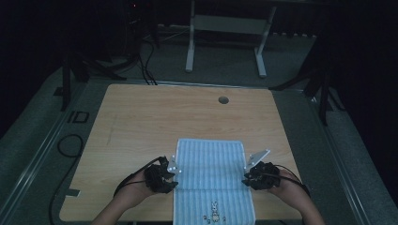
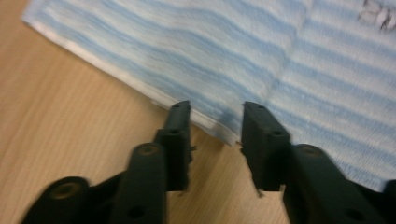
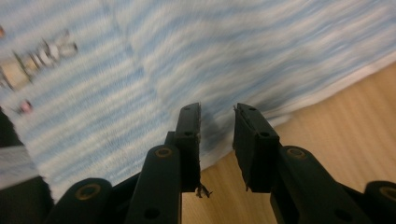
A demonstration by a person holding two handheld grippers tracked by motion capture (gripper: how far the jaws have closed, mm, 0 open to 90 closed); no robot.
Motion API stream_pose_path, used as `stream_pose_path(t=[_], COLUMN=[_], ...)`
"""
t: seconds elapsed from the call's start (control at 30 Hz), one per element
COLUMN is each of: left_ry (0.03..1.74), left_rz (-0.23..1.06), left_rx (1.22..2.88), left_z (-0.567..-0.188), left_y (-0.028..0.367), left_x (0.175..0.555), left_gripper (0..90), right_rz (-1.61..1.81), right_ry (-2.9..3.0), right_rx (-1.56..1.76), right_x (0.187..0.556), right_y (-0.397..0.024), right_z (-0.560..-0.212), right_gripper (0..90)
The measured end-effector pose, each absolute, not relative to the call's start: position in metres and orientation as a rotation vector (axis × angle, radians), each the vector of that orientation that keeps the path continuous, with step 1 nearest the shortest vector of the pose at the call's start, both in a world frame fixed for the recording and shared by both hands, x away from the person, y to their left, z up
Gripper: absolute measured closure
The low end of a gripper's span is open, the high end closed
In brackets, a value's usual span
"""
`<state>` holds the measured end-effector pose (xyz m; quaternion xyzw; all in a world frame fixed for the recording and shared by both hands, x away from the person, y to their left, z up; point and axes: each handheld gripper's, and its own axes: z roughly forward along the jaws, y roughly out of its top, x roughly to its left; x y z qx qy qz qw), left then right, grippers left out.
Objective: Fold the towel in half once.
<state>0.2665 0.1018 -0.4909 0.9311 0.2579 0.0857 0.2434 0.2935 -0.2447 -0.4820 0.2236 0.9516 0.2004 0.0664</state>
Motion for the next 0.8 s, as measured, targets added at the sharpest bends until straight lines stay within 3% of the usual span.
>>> stream_pose_path(t=[0.17,0.57,0.8], left_ry=[0.695,0.648,0.667], left_rz=[0.220,0.122,0.131], left_rx=[2.539,2.624,2.597], left_z=[-0.492,-0.524,-0.526], left_y=[0.096,0.071,0.068], left_x=[0.272,0.298,0.325], left_gripper=[58.7,57.1,57.4], right_rz=[0.619,0.505,0.516], right_ry=[2.857,2.961,2.956], right_rx=[0.662,0.682,0.746], right_x=[0.294,0.316,0.340], right_y=[-0.238,-0.226,-0.230], right_z=[-0.476,-0.517,-0.517], right_gripper=[69.7,69.1,68.8])
